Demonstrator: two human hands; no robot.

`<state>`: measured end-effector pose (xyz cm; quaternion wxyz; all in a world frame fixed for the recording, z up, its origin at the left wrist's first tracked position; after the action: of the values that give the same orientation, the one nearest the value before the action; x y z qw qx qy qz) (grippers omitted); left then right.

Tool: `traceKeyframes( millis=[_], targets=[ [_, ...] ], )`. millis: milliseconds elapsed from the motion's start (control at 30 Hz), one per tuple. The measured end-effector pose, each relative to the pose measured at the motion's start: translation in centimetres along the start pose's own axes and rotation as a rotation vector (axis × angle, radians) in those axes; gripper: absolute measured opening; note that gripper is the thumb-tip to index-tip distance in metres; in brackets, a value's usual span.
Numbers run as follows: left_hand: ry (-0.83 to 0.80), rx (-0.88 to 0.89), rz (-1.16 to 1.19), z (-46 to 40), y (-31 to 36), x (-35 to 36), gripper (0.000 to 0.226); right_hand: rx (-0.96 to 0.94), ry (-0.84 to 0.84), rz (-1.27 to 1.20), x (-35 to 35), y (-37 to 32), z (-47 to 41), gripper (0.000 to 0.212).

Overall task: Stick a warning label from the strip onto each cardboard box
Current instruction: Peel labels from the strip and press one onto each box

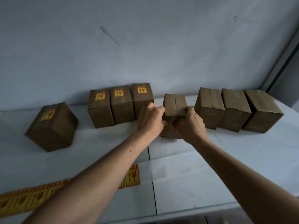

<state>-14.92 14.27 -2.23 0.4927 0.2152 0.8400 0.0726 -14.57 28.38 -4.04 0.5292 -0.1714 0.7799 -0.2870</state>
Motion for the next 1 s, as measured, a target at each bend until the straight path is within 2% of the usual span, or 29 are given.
traceKeyframes(
  millis=[133, 300, 567, 667, 800, 833, 900, 933, 1000],
  targets=[
    [0.044, -0.084, 0.042, 4.3, -0.5, -2.1, 0.041, -0.051, 0.004, -0.01, -0.7, -0.8, 4.2, 0.058],
    [0.076, -0.074, 0.005, 7.9, -1.1, -4.7, 0.041, -0.033, -0.044, -0.062, -0.6, -1.9, 8.2, 0.058],
    [0.133, -0.221, -0.012, 10.7, -5.4, -7.1, 0.045, -0.159, -0.139, -0.166, 3.1, -5.5, 9.6, 0.068],
    [0.066, -0.283, -0.006, 11.2, -7.2, -6.8, 0.057, -0.188, -0.154, -0.164, 4.5, -5.7, 9.5, 0.071],
    [-0.173, -0.477, 0.109, 13.4, -9.4, -4.7, 0.09, -0.151, -0.132, -0.225, 5.2, -4.8, 10.4, 0.077],
    [-0.225, -0.503, 0.128, 14.2, -9.7, -4.1, 0.092, -0.1, -0.076, -0.246, 5.2, -4.3, 10.9, 0.073],
    [-0.275, -0.479, 0.097, 15.5, -10.1, -3.3, 0.082, -0.071, 0.047, -0.227, 5.2, -3.0, 12.1, 0.052],
    [-0.264, -0.45, 0.069, 15.8, -10.2, -3.2, 0.075, -0.099, 0.048, -0.193, 5.4, -2.6, 12.7, 0.039],
    [-0.215, -0.441, 0.079, 16.2, -10.4, -3.2, 0.064, -0.176, -0.069, -0.111, 6.3, -2.0, 13.6, 0.019]
  ],
)
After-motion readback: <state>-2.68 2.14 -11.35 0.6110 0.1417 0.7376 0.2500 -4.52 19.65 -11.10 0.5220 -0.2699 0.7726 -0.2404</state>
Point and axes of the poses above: each hand's wrist, its own z-axis away from the middle knuckle, its own x-axis out of the palm, y = z × x, the point moved 3 cm from there along -z, towards the middle knuckle, and after that the axes turned 10 degrees about y, right-handed, at the moved point
